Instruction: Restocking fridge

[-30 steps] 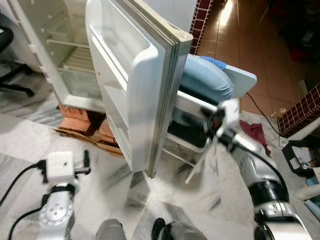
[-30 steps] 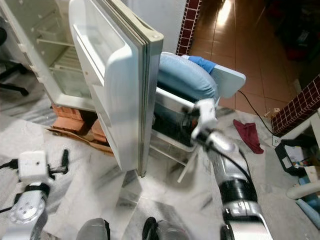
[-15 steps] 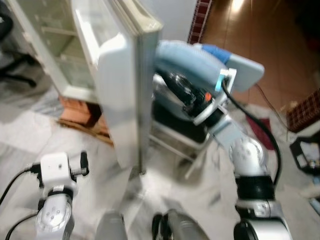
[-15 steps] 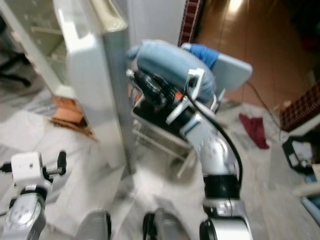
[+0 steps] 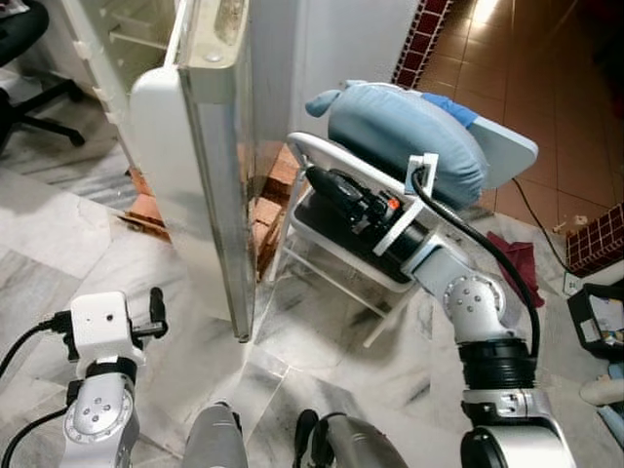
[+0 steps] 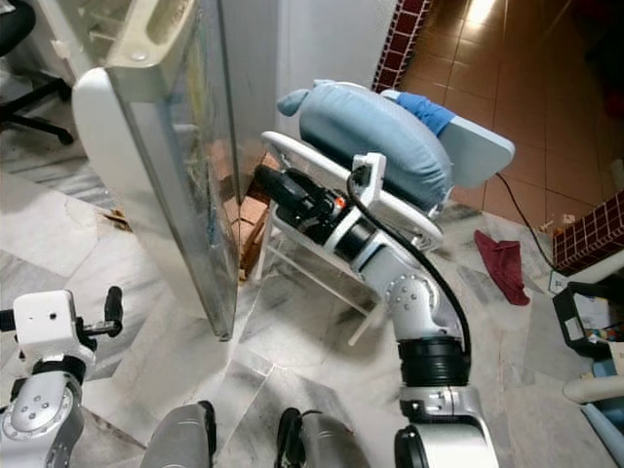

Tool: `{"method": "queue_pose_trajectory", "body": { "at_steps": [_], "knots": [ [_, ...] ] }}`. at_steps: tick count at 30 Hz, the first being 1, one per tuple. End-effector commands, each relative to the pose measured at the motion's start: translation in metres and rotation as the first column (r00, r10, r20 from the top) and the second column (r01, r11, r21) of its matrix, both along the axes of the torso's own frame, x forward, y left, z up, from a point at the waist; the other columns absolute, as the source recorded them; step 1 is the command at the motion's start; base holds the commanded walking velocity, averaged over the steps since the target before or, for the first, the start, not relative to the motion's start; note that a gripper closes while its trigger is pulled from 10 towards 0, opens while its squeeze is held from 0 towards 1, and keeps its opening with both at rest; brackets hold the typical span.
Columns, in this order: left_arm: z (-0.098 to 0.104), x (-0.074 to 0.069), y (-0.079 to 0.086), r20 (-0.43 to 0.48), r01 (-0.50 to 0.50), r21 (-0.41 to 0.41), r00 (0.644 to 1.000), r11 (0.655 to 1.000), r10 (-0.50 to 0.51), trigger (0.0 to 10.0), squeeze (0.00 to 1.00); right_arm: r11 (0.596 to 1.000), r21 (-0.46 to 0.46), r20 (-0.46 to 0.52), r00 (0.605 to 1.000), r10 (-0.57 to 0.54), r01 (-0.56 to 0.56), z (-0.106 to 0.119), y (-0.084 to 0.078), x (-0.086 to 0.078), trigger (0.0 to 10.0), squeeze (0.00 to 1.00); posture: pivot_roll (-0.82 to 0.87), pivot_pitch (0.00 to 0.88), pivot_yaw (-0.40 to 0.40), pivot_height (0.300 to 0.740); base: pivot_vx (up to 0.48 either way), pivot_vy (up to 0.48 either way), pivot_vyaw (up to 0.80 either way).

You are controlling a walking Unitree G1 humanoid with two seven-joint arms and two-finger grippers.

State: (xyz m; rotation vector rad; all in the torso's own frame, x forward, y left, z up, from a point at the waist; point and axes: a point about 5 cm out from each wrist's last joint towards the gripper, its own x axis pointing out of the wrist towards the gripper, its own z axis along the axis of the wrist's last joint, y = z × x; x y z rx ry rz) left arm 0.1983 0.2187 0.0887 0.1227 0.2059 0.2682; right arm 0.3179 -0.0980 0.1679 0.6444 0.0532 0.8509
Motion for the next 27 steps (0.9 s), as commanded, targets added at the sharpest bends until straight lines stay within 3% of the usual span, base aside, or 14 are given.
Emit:
{"method": "queue_pose_trajectory", "body": {
  "at_steps": [1,7,9,14,17,23,24,25,27],
  "knots": [
    [-0.005,-0.001,0.002,-0.025,-0.010,0.008,1.000,1.000,0.010,10.0,0.00,0.990,-0.097,0.006,0.995,-0.102,0.102,-0.009,-0.007,0.007,10.0,0.00,0.12,0.139,-0.113,0.740,0.000,0.000,0.00],
    [-0.003,0.005,0.004,-0.016,-0.006,0.018,1.000,1.000,0.006,10.0,0.00,0.947,-0.197,0.044,0.967,-0.250,0.254,-0.014,-0.016,0.017,10.0,0.00,0.12,0.138,-0.111,0.740,0.000,0.000,0.00],
    [-0.001,0.007,0.007,-0.004,-0.021,0.027,1.000,0.999,0.021,10.0,0.00,0.903,-0.255,0.072,0.938,-0.339,0.346,-0.012,-0.014,0.018,10.0,0.00,0.11,0.137,-0.105,0.740,0.000,0.000,0.00],
    [-0.005,0.006,0.008,-0.020,-0.037,0.022,0.999,0.999,0.037,10.0,0.00,0.913,-0.253,0.084,0.947,-0.309,0.320,-0.015,-0.001,0.010,10.0,0.00,0.11,0.132,-0.104,0.740,0.000,0.000,0.00],
    [-0.011,0.011,0.007,-0.033,-0.020,0.012,0.999,1.000,0.020,10.0,0.00,0.891,-0.265,0.088,0.930,-0.358,0.368,-0.026,-0.007,0.007,10.0,0.00,0.11,0.113,-0.105,0.740,0.000,0.000,0.00],
    [-0.013,0.023,0.002,-0.036,0.028,0.003,0.999,1.000,-0.028,10.0,0.00,0.874,-0.290,0.120,0.921,-0.371,0.390,-0.028,-0.009,0.005,10.0,0.00,0.10,0.083,-0.110,0.740,0.000,0.000,0.00],
    [-0.019,0.036,-0.009,-0.055,0.130,-0.002,0.990,0.992,-0.130,10.0,0.00,0.871,-0.292,0.127,0.919,-0.373,0.394,-0.027,-0.007,0.005,10.0,0.00,0.09,0.067,-0.115,0.740,0.000,0.000,0.00],
    [-0.019,0.036,-0.009,-0.055,0.130,-0.002,0.990,0.992,-0.130,10.0,0.00,0.871,-0.292,0.127,0.919,-0.373,0.394,-0.027,-0.007,0.005,10.0,0.00,0.09,0.067,-0.115,0.740,0.000,0.000,0.00],
    [-0.023,0.053,-0.024,-0.078,0.270,0.004,0.960,0.963,-0.269,10.0,0.00,0.868,-0.285,0.140,0.913,-0.383,0.407,-0.025,-0.006,0.007,10.0,0.00,0.09,0.063,-0.116,0.740,0.000,0.000,0.00]
  ]
}}
